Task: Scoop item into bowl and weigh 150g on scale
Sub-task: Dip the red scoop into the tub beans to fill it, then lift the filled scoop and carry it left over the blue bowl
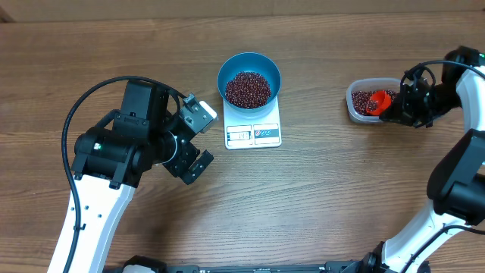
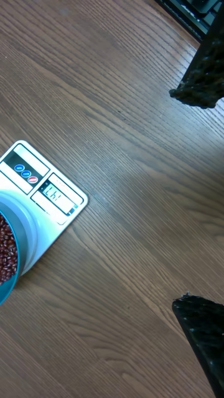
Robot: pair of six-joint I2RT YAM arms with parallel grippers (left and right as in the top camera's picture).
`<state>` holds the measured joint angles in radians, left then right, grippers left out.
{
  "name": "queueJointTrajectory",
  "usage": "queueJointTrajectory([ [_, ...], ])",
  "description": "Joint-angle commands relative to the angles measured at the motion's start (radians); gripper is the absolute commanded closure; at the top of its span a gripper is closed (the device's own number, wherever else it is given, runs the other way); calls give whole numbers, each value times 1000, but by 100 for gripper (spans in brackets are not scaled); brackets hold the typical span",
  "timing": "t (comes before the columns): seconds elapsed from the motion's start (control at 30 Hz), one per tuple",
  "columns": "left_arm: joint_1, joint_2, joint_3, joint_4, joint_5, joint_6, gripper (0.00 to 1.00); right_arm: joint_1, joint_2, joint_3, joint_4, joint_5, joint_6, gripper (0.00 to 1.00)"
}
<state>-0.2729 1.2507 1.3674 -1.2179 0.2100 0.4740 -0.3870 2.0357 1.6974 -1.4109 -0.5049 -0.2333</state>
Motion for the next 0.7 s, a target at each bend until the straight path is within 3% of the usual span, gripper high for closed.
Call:
queueJointTrajectory([
  [0.0,4,5,0,3,19,-10,1,-21,-6,4,-11,-140,-64,96],
  [0.3,4,5,0,3,19,-10,0,-37,-36,6,-50,-156,-64,96],
  [0.67,4,5,0,3,19,-10,0,-2,-194,6,-57,-266,-63,96],
])
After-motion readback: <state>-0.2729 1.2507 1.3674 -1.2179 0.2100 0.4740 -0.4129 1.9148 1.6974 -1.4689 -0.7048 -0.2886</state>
